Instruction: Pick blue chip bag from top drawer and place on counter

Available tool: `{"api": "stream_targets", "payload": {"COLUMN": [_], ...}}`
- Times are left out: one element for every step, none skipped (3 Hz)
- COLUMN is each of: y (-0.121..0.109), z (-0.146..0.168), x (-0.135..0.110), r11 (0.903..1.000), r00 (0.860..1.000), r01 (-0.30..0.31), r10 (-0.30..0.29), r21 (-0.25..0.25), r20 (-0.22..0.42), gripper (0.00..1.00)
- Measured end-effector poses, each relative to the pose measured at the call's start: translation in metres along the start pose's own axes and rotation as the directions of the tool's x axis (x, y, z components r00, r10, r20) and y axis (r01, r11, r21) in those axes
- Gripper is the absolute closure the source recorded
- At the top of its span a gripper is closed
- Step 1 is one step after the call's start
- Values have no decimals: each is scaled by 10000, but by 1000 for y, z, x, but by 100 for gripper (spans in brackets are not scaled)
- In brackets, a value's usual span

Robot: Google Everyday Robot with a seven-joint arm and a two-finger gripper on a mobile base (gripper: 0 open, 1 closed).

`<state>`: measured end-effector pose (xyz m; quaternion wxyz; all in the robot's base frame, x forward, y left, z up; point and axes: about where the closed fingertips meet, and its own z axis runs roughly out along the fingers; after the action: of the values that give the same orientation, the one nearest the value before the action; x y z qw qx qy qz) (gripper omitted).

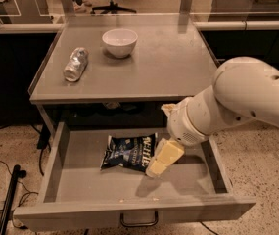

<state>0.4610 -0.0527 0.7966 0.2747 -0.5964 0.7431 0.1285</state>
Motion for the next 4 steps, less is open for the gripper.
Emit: {"api": "stream_targets", "payload": {"y": [0,-4,-14,-22], "z": [34,62,85,106], "x": [6,10,16,20], "r11": [9997,9991,9983,9976], "r00": [9998,9993,9973,9931], "r01": [-204,-362,-560,-697], "r10": [204,364,566,699], "r21": [-155,-209,-142,-56], "r20": [6,101,460,945], "gripper": [0,0,0,0]}}
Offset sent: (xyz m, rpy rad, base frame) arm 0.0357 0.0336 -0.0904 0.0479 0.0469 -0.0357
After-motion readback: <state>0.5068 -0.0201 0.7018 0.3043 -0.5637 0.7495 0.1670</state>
